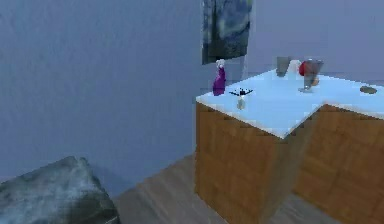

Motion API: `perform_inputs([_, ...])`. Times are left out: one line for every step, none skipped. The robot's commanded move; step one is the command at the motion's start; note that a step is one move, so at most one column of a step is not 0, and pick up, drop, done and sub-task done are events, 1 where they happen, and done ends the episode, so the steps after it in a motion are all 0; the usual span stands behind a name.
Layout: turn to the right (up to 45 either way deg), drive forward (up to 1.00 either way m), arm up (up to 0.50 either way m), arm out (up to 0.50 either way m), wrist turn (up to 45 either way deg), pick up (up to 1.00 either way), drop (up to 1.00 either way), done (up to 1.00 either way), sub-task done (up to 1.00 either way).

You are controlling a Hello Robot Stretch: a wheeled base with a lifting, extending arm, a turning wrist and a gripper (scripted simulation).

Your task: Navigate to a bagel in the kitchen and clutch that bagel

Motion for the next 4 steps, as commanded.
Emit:
perform_inputs([42.0,0.0,0.0,0.0,0.0,0.0,0.0,0.0,0.0])
perform_inputs([0.0,1.0,0.0,0.0,0.0,0.0,0.0,0.0,0.0])
perform_inputs([9.0,0.0,0.0,0.0,0.0,0.0,0.0,0.0,0.0])
perform_inputs([0.0,0.25,0.0,0.0,0.0,0.0,0.0,0.0,0.0])
